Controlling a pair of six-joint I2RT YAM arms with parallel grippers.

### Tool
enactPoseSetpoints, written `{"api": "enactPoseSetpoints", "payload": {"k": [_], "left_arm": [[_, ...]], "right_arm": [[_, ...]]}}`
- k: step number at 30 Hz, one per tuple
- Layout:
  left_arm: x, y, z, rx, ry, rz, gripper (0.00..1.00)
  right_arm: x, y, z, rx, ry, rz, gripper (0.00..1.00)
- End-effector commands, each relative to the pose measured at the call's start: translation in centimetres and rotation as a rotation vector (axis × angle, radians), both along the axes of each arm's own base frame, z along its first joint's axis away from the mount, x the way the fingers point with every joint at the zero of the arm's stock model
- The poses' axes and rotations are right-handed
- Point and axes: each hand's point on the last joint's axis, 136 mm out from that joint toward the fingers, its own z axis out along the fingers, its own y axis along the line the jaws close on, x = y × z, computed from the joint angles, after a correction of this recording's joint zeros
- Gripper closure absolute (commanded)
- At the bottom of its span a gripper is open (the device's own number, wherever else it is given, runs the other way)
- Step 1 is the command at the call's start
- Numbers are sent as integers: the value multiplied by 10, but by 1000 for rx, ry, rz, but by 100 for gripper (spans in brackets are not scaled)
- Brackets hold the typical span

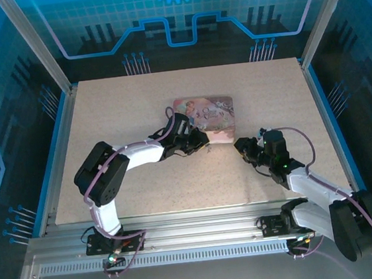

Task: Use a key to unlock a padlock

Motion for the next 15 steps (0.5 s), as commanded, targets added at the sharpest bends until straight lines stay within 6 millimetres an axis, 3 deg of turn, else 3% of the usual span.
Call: {"api": "enactPoseSetpoints", "payload": {"k": [1,8,15], "left_arm": [[-1,-6,34,-12,-44,-17,100],[-5,-10,41,5,-48,-18,100],[-4,-11,42,-8,-42,-15,100]], "right_arm": [[-18,-3,-14,-117,58,97,74],[-22,7,-2,-250,13,236,74],[-19,30,11,-398,-67,377,74]]}}
